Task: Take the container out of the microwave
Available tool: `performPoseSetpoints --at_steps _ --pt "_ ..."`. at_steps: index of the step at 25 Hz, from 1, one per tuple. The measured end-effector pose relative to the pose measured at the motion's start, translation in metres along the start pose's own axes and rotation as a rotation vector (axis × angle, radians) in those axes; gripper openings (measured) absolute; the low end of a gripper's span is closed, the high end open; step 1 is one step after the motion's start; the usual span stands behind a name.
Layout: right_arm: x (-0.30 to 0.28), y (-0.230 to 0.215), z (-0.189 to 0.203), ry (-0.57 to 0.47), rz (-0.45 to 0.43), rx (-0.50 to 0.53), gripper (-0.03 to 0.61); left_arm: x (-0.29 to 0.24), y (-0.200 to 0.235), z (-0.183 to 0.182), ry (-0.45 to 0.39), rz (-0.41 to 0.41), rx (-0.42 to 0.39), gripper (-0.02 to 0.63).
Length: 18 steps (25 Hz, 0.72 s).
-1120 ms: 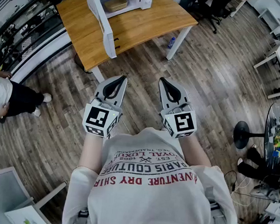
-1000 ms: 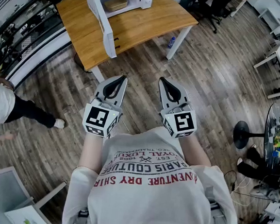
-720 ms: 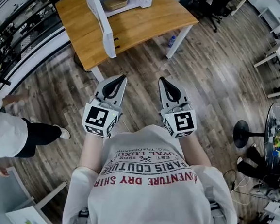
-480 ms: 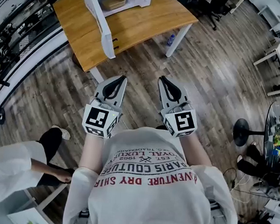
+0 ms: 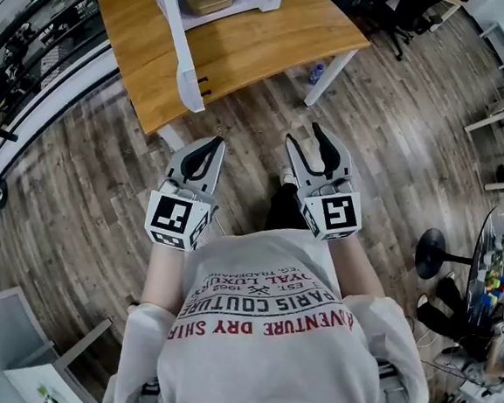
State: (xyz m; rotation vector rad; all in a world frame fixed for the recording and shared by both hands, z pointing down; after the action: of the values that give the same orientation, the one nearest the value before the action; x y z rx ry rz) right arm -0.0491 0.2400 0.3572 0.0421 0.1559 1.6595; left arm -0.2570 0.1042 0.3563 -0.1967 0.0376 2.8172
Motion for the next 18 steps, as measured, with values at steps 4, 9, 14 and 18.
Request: performPoseSetpoints --at_steps 4,9,14,18 --pt "-0.04 -0.043 0.013 -0.002 -0.063 -0.006 0.209 -0.037 0.009 0.003 0.015 -0.075 0.001 0.017" --pt "-0.096 -0.108 0.021 0.002 -0.156 -0.019 0.209 -0.101 0.015 -0.006 0.033 -0.151 0.002 0.017" --pt "-0.158 -0.169 0.032 0.025 -0.266 -0.018 0.209 -0.169 0.025 -0.015 0.039 -0.246 0.019 0.017" --pt "-0.203 -0.214 0.035 0.033 -0.354 0.017 0.209 -0.222 0.031 -0.02 0.046 -0.292 0.02 0.017"
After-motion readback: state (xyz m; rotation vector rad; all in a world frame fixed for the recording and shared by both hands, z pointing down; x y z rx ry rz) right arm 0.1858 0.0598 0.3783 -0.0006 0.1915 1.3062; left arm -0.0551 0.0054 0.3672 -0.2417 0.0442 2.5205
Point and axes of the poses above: the fingertips, and each gripper's own axes: x backward along the fingers, y to its left, z out of its underside, the point moved 10 cm from there along x, backward along the fingers
